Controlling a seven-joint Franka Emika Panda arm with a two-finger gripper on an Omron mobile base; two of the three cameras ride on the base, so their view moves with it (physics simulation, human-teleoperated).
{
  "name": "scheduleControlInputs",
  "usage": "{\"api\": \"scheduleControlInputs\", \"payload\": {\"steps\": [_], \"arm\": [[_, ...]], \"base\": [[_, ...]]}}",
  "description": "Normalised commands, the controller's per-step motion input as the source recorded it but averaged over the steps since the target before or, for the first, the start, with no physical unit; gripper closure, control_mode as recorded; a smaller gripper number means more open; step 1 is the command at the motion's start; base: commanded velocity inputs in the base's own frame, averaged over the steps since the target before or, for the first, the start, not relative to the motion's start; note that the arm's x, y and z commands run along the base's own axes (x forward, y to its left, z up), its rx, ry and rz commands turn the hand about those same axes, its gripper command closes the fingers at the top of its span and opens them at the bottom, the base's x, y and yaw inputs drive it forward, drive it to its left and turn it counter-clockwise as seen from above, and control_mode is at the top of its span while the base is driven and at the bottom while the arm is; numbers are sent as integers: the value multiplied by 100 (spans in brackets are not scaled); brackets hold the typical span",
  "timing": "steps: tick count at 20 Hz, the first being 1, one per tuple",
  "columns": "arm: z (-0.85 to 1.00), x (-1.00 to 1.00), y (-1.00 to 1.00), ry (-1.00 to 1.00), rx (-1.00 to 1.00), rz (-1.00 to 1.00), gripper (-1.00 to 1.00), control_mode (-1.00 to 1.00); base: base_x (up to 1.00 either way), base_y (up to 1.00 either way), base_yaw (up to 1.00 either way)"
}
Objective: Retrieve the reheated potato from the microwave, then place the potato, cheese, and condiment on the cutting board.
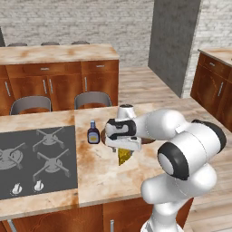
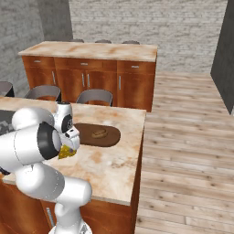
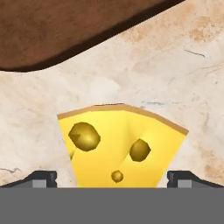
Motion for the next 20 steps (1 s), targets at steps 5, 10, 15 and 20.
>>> {"api": "scheduleControlInputs", "payload": {"steps": [5,10,15,20], "arm": [[-27,15,0,0,-3,-6,-100,-100],[-11,-4,0,0,0,0,100,-100],[8,-10,-6,0,0,0,100,-100],[39,4,-2,0,0,0,100,-100]], "base": [[0,0,0],[0,0,0],[0,0,0],[0,0,0]]}}
